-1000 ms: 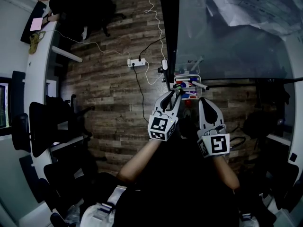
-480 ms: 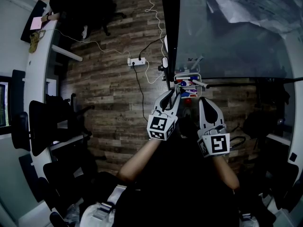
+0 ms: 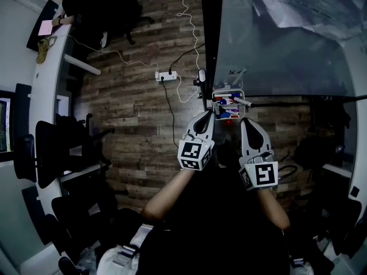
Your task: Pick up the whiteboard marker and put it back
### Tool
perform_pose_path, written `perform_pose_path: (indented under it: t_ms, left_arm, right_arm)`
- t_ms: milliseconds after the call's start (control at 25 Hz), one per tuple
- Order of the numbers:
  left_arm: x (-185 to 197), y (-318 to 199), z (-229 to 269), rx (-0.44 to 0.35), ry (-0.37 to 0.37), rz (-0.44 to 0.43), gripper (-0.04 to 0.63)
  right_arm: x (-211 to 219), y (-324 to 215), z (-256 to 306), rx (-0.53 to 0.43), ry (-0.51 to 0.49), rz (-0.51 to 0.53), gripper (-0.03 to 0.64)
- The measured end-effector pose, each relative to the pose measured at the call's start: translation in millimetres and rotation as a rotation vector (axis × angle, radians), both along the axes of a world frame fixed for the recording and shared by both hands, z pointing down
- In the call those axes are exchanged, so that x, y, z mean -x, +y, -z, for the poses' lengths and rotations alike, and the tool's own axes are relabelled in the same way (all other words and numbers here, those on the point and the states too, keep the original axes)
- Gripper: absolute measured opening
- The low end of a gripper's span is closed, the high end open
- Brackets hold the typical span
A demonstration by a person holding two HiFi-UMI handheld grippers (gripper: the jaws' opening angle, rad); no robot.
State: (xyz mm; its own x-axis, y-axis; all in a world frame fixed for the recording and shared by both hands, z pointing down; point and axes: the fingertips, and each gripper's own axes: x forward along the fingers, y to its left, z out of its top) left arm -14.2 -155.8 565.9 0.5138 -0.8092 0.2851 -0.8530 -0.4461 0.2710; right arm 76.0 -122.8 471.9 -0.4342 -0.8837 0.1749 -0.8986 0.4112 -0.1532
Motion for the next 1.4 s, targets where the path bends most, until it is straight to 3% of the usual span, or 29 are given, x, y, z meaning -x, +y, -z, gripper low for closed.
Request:
perform_pose_path:
  t_ms: [320,720,1080,1400]
  left_arm:
    - [10.3,5.0,10.7,-0.025,-0.003,0.007,0.008]
    - [21.2,31.1,55.6,-0.145,-0.017,-0.037,0.008]
    - [21.9,57.9,75.4,-0.162,0.012,-0.072,0.008]
    - [16.3,59.9,94.8,-0.201,0.016,-0.036,0.008]
  right_arm:
    - [8.4,5.3,4.3,-0.014,0.003,0.0,0.014]
    - [25.3,32.3,18.9,-0.048,0.004,-0.038,0.014]
    - [27.8,56.7,35.3,-0.068,0.007,-0.072,0.014]
    - [20.2,54.8,39.0,-0.082,-0.008,-0.035,0.014]
